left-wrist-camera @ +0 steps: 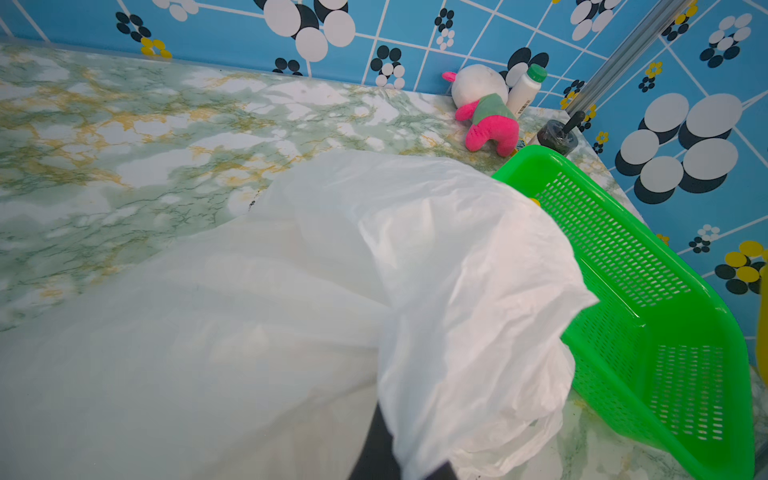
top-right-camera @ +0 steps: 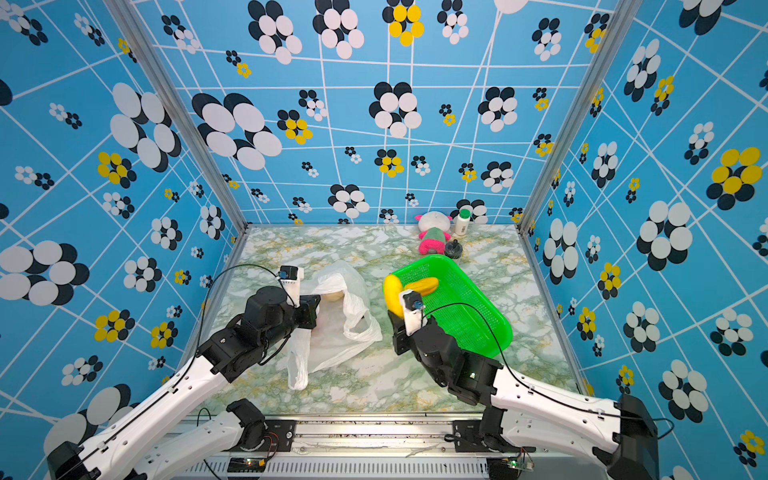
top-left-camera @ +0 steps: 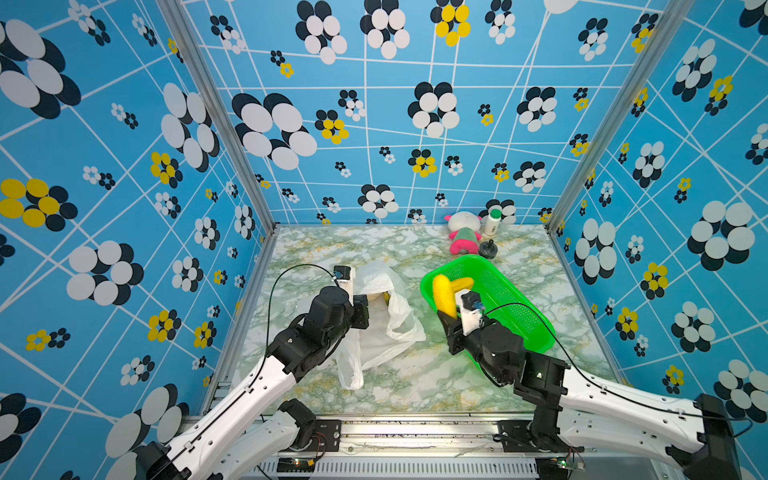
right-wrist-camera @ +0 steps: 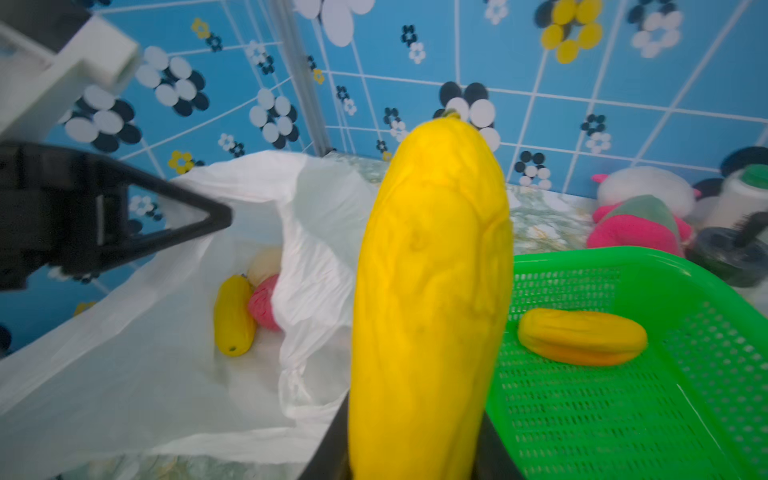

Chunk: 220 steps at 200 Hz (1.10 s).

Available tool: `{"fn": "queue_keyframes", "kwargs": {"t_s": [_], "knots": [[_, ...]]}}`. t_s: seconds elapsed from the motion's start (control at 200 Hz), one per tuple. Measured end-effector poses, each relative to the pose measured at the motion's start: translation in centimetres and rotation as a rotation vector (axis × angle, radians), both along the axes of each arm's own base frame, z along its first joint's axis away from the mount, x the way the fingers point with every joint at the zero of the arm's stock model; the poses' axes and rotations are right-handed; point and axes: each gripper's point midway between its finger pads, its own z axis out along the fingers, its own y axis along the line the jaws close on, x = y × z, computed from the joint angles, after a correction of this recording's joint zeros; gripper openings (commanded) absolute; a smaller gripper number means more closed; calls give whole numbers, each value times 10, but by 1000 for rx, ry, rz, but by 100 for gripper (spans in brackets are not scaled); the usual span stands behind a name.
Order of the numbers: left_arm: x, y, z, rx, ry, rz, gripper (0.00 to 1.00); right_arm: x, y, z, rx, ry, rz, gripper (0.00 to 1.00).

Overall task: Untie the knot of the plastic bag and take out the fruit
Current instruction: 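Lift the yellow mango out of the bag and carry it to the basket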

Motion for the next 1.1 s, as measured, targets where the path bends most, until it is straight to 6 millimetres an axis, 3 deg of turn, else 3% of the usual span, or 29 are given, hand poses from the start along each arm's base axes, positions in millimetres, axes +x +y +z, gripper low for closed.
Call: {"fn": "queue_keyframes", "kwargs": {"t_s": [0.18, 0.33, 0.555, 0.72, 0.999, 1.099], "knots": [[0, -1, -2, 1, 6, -3, 0, 22, -79, -3, 93, 51, -305, 6], [0, -2, -1, -6, 7, -7, 0, 34, -115, -27, 99, 133, -466, 9], [-1, -4, -1, -19, 14, -12, 0, 58, -135, -101, 39, 398, -558, 0], [-2, -3, -1, -19, 14, -11, 0, 75, -140, -146, 48, 583, -586, 0], [-5, -1, 2, -21, 8, -10, 0, 115, -134, -188, 34, 701, -644, 0], [-5, 2, 0, -15, 16, -4, 0, 132, -126, -194, 35, 707, -649, 13]]}}
